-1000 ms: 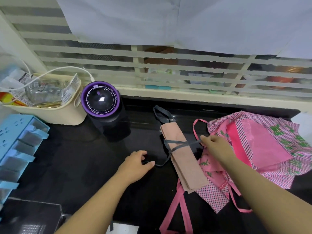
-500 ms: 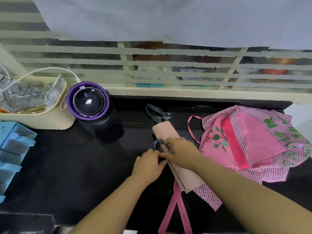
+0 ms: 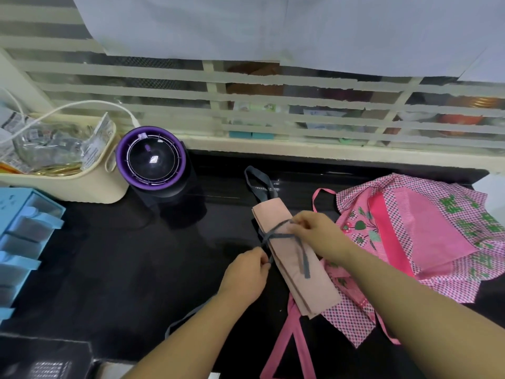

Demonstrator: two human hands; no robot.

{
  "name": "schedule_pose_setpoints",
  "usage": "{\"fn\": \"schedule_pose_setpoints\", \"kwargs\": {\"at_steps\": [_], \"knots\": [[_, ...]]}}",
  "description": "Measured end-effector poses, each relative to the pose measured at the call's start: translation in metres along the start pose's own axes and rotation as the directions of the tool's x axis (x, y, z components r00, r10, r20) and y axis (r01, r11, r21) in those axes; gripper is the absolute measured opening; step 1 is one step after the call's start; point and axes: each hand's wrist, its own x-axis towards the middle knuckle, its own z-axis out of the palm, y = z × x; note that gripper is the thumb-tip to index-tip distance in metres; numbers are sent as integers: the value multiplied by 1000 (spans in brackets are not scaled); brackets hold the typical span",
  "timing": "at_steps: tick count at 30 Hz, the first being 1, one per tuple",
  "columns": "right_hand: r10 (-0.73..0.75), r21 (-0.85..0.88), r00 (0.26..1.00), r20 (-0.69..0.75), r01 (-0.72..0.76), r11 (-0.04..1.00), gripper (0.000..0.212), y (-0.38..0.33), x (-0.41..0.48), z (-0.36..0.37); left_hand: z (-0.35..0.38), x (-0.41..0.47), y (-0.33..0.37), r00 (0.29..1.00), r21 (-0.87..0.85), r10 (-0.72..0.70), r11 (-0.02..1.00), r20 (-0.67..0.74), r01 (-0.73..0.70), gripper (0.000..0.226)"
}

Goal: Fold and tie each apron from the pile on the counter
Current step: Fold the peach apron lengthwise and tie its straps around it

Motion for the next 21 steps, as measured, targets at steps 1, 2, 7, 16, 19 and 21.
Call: {"fn": "schedule_pose_setpoints", "kwargs": {"at_steps": [1,2,7,16,19,21], "knots": [[35,157,999,-31,-30,987,12,2,-3,-6,-1,-1,0,1000,-10,1,1000,13,0,16],[89,349,995,-37,-70,935,13,5,-7,-12,-1,-2,1,1000,-9,5,1000,24,-5,15],[366,882,925,98,-251,398,22,29,-14,-29,-1,-4,4,999,41,7,999,48,-9,12],[492,992,864,107,-125,4,29,44,-11,-25,-2,-5,8,999,87,15,996,50,-19,12],[519,981,848,103,-172,86,32,50,-11,-17,0,-5,10,994,-12,-34,999,108,36,20],[544,978,833,99,-181,100,32,51,-12,-15,5,-4,14,980,-131,-42,989,194,69,22]]}}
